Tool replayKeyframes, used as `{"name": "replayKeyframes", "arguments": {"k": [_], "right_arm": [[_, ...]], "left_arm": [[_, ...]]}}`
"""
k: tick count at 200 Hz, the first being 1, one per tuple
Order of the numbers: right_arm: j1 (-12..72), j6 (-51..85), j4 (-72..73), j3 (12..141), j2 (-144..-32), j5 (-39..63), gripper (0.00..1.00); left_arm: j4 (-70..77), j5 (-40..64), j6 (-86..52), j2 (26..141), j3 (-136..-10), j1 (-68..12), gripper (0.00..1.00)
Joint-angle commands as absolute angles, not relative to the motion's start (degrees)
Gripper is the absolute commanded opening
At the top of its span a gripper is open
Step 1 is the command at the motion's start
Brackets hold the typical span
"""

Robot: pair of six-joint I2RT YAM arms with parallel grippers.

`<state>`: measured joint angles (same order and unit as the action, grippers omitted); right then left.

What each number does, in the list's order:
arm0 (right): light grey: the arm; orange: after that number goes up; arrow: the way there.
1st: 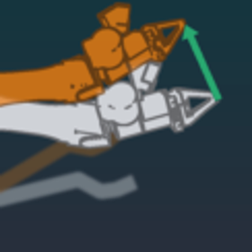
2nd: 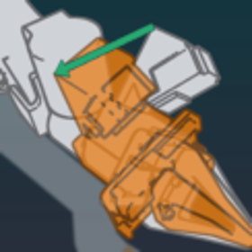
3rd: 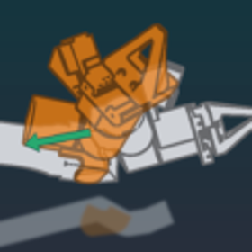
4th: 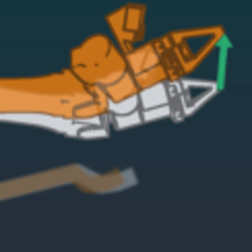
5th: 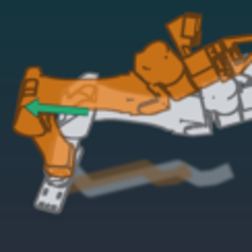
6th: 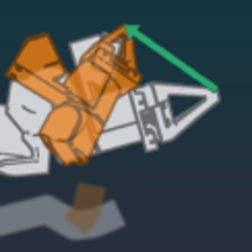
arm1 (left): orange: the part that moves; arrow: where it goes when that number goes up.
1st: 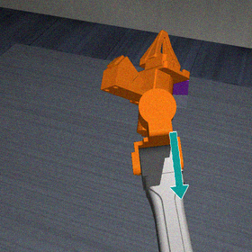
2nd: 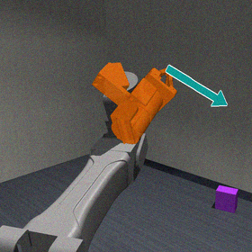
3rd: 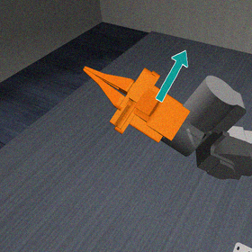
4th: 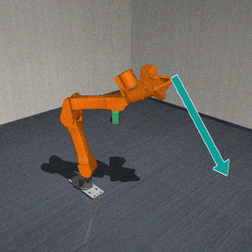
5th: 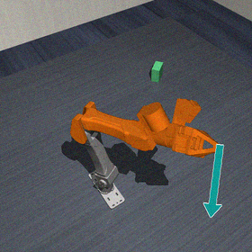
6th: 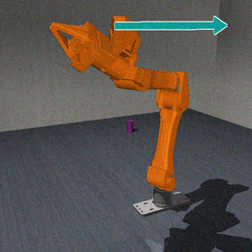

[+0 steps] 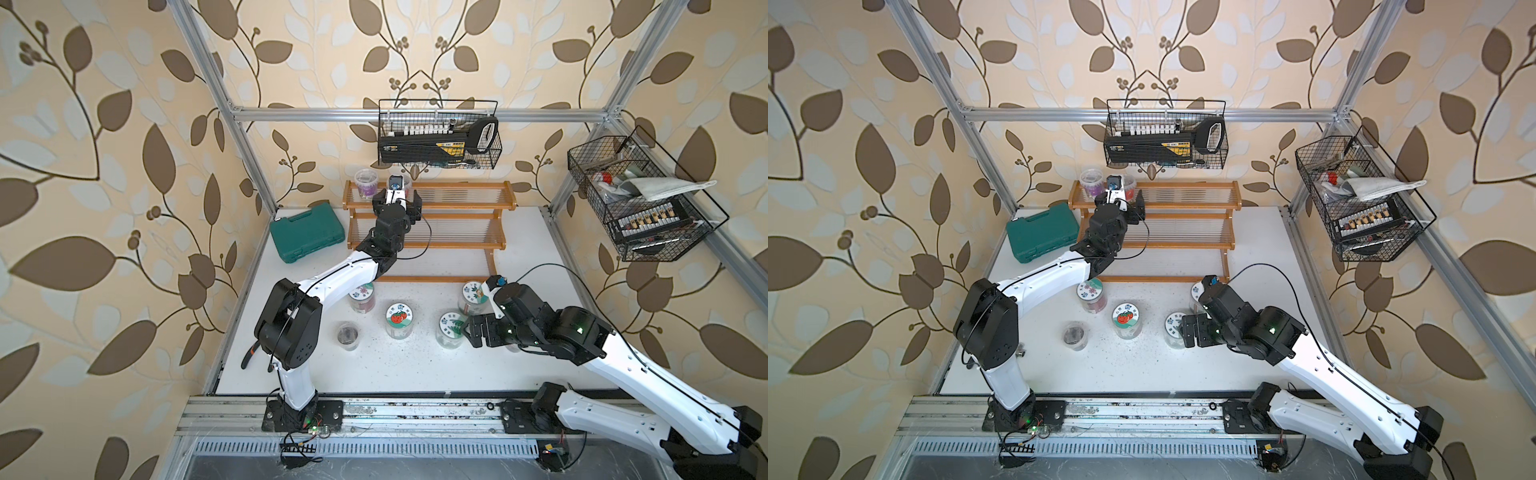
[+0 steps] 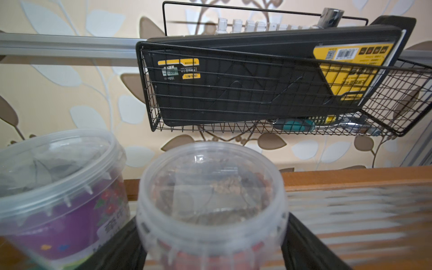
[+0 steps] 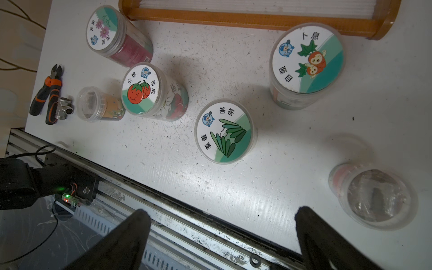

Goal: Place the seed container on the shelf
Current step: Place the seed jar on the shelf.

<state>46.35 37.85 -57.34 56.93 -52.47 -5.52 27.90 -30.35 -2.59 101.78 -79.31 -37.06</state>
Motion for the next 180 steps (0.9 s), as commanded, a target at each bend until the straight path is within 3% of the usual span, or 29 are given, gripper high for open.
{"name": "replayKeyframes", "arguments": {"k": [1,107,148,180], "right_arm": [[46.1,37.3,-57.0,56.2,-52.3,-4.8,0.99],[45.9,37.3,-56.2,55.5,-53.1,-4.4,0.99],[45.9,37.1,-56.1,55.4,-53.4,-4.4,0.99],[45.7,37.0,-56.0,55.3,-53.6,-4.4,0.99]], "left_arm": [[27.9,-29.2,-1.3,97.4,-78.4,-36.5,0.89],[27.7,-27.5,-0.2,91.7,-72.6,-36.5,0.74],[28.3,-26.6,1.0,91.3,-72.3,-36.5,0.55],[28.5,-26.1,2.3,91.3,-73.0,-36.4,0.51]]}}
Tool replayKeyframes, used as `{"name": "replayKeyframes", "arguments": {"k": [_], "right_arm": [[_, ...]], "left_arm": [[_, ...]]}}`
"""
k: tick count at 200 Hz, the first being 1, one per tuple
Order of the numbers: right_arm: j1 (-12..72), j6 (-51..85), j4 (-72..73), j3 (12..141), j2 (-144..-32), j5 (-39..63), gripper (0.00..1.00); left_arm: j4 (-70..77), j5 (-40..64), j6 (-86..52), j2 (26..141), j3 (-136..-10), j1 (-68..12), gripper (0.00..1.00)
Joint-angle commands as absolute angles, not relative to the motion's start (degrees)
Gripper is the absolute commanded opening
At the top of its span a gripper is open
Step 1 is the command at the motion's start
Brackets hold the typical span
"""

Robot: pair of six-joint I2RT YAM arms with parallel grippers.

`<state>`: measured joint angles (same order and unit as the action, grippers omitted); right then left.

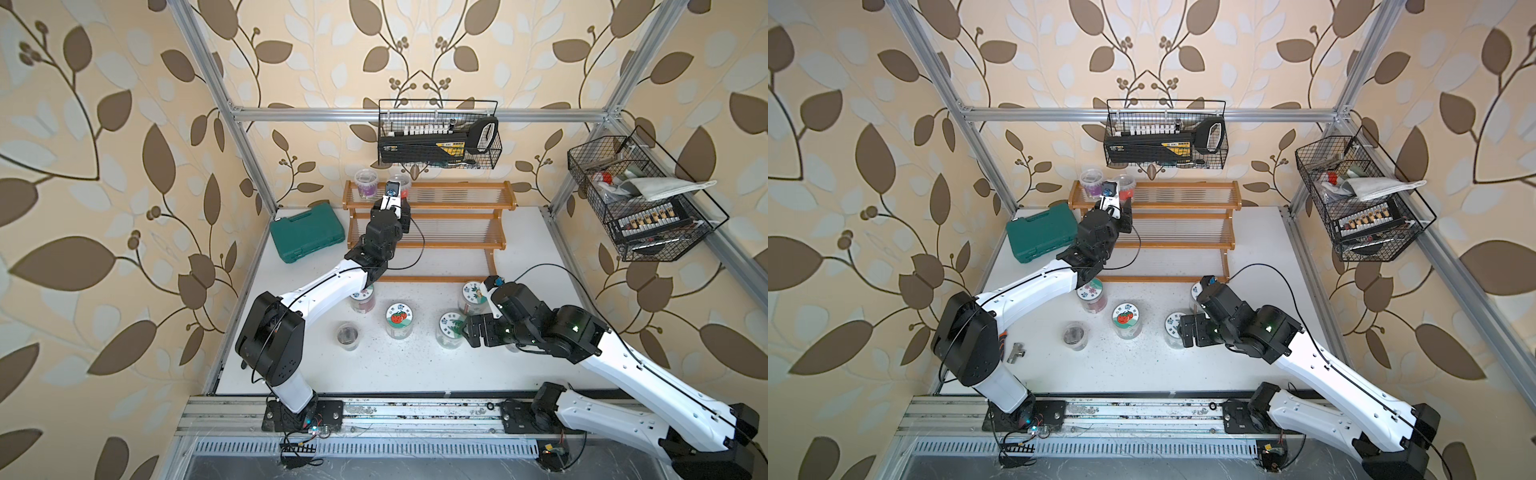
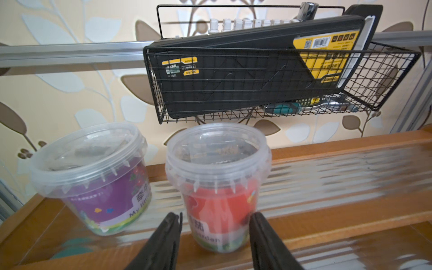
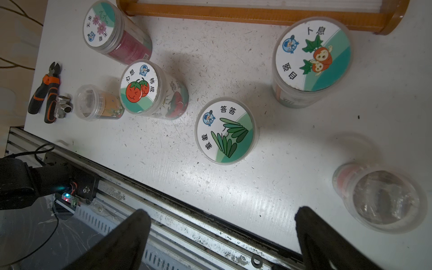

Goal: Place the seed container on the shelf
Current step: Place the seed jar on the shelf.

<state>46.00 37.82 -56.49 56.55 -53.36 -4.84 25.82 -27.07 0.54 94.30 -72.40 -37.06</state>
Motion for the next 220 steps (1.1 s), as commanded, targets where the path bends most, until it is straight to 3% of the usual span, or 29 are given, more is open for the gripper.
{"name": "replayKeyframes", "arguments": {"k": [1,220], "right_arm": [[45.7,37.0,-56.0,55.3,-53.6,-4.4,0.99],[44.3,35.8,-55.2,54.6,-55.0,-3.1,0.99]], "left_arm": [[28.5,-26.1,2.3,91.3,-73.0,-36.4,0.51],[24.7,-21.8,0.5,96.8,-79.9,-35.0,0.49]]}}
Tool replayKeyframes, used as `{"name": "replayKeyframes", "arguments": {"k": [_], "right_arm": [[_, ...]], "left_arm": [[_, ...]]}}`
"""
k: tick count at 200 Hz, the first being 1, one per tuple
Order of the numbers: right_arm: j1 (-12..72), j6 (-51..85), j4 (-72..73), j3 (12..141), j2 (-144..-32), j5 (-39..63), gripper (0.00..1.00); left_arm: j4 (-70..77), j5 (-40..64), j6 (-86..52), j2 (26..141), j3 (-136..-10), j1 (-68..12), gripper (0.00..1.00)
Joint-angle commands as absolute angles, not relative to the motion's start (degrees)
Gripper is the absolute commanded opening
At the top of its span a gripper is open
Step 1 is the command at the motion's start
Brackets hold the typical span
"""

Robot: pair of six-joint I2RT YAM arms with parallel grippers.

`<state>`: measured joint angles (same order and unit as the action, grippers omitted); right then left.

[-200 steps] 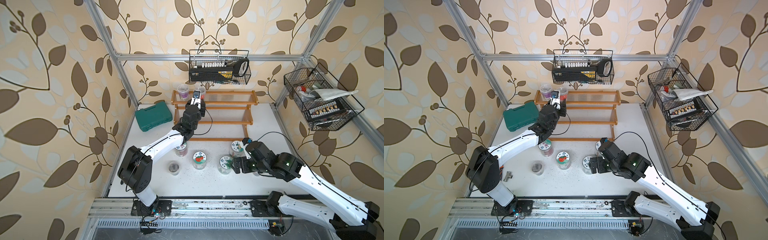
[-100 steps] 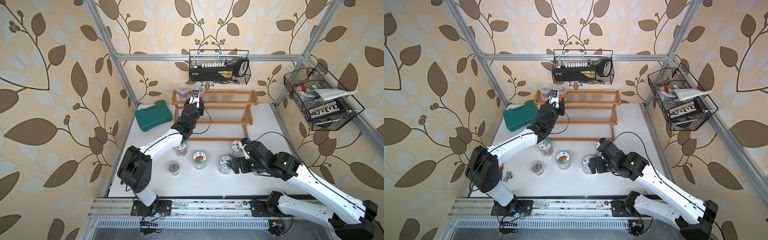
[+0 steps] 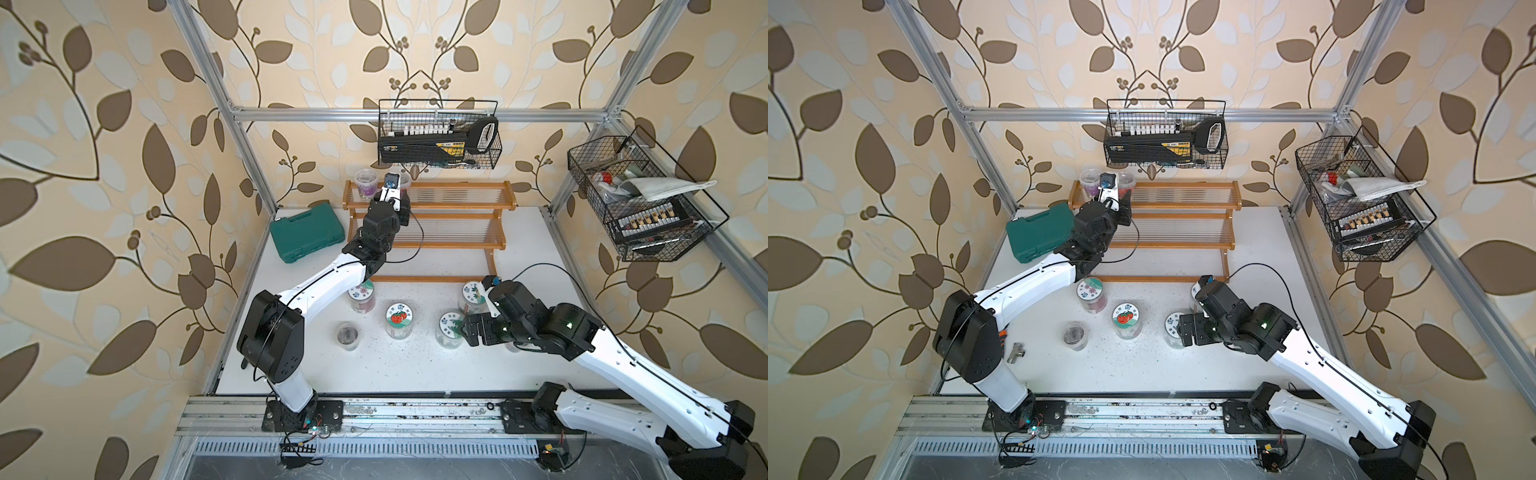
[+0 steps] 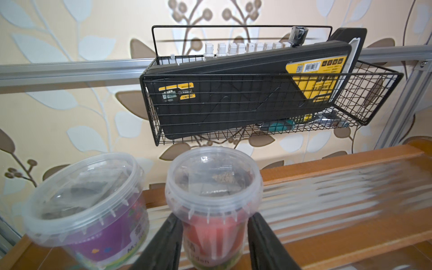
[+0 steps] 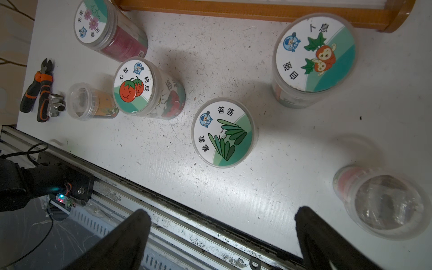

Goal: Place the seed container on the shelf
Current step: Place the seed jar on the shelf.

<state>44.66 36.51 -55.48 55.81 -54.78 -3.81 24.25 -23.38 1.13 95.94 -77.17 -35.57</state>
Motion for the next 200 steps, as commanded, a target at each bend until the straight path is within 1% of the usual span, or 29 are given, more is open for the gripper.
{"name": "replayKeyframes", "arguments": {"k": [1,57,68,91,141,167,186,200], "right_arm": [[44.3,35.8,-55.2,54.6,-54.9,-3.0,0.99],[43.9,35.6,-55.5,54.4,-54.1,-3.1,0.99],[43.9,35.5,-55.5,54.3,-53.9,-3.1,0.99],[43.7,35.5,-55.5,54.2,-53.8,-3.0,0.99],[43.5,35.3,-56.2,54.3,-52.9,-3.3,0.99],[43.3,35.3,-56.5,54.7,-52.4,-3.3,0.99],[43.3,35.3,-56.5,54.8,-52.2,-3.5,0.99],[43.3,35.2,-56.5,55.0,-51.8,-3.3,0.99]], "left_arm": [[24.6,-21.8,0.5,96.8,-79.9,-35.0,0.49],[23.3,-20.9,-0.4,97.1,-80.6,-35.0,0.49],[22.5,-21.2,-1.1,96.6,-80.3,-35.0,0.51],[20.3,-20.9,-2.1,95.2,-80.7,-35.0,0.57],[8.9,-20.5,-2.7,92.3,-84.7,-35.0,0.72],[-1.7,-21.4,-4.5,90.4,-88.2,-35.0,0.82],[-11.6,-23.9,-8.0,88.8,-91.4,-35.0,0.88],[-18.9,-25.0,-10.2,87.4,-93.4,-35.0,0.98]]}}
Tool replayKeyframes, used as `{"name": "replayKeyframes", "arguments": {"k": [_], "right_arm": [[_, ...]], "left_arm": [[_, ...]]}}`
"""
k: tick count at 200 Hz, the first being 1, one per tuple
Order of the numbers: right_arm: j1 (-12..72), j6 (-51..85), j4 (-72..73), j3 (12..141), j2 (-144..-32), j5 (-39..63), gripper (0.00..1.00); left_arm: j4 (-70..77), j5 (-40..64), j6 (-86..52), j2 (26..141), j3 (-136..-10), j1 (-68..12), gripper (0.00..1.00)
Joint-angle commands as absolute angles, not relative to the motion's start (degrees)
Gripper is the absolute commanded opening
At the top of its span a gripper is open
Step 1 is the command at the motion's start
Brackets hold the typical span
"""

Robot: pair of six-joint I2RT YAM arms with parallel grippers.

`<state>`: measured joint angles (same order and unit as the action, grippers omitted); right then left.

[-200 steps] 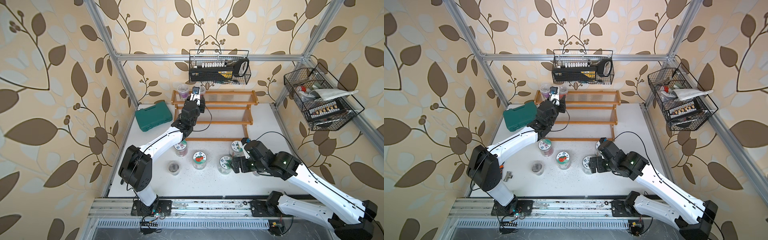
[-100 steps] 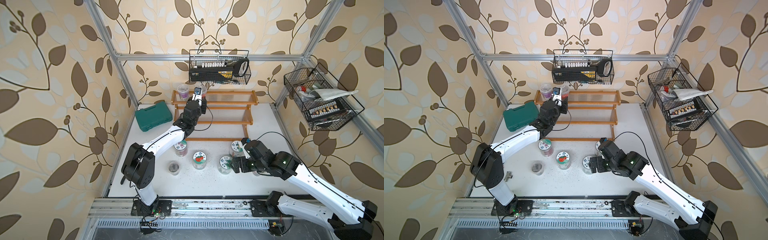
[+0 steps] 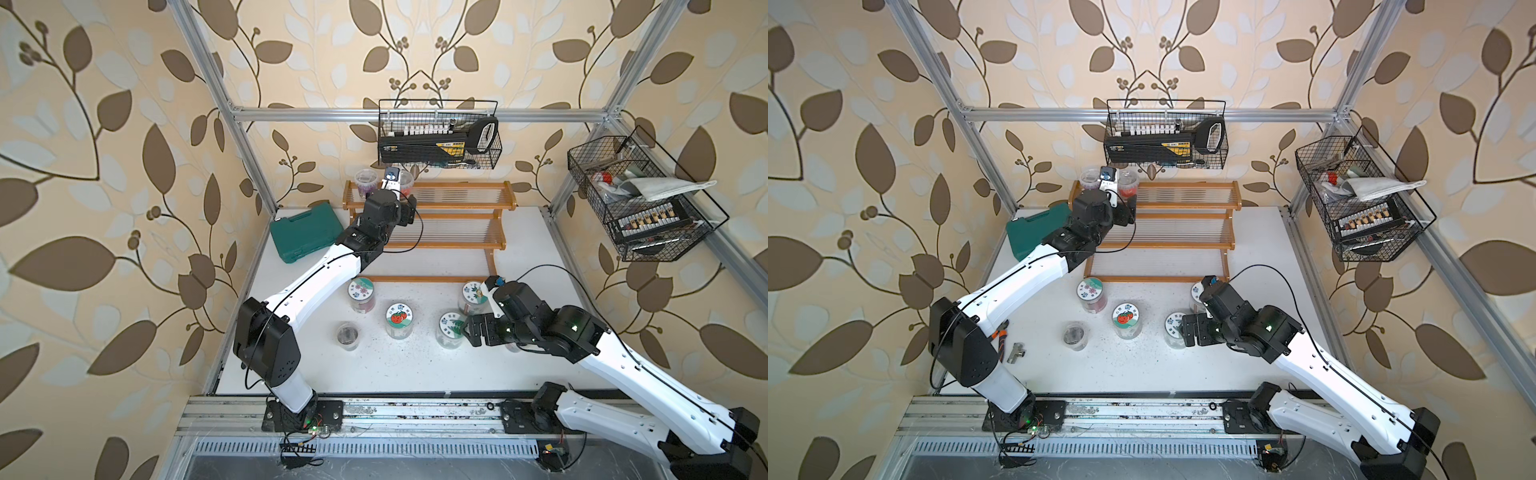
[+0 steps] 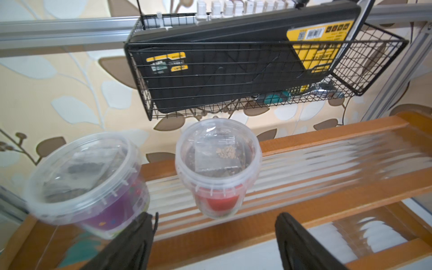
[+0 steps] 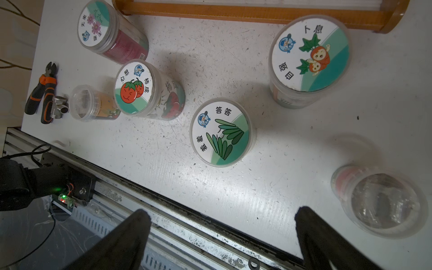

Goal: Place the seed container on the shelf
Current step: Place the seed jar on the shelf.

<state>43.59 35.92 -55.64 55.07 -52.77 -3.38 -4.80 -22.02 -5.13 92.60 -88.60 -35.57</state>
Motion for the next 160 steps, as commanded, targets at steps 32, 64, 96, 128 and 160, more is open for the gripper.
{"name": "replayKeyframes", "arguments": {"k": [32,64,96,128,160], "right_arm": [[43.3,35.2,-55.8,55.4,-50.7,-2.9,0.99],[43.3,34.8,-54.3,55.3,-49.3,-1.4,0.99],[43.3,34.4,-52.8,55.1,-48.4,0.4,0.99],[43.3,34.2,-50.6,54.3,-47.6,2.4,0.99],[43.3,34.3,-48.6,53.5,-47.9,4.5,0.99]], "left_arm": [[-30.5,-24.2,-14.4,83.0,-93.3,-35.0,0.98],[-36.4,-20.6,-18.3,74.7,-88.7,-35.0,0.98],[-44.9,-15.8,-23.8,69.7,-86.1,-35.0,0.98],[-52.4,-11.0,-29.5,66.4,-82.6,-35.0,0.98],[-59.0,-8.9,-36.2,63.1,-77.8,-35.0,0.98]]}}
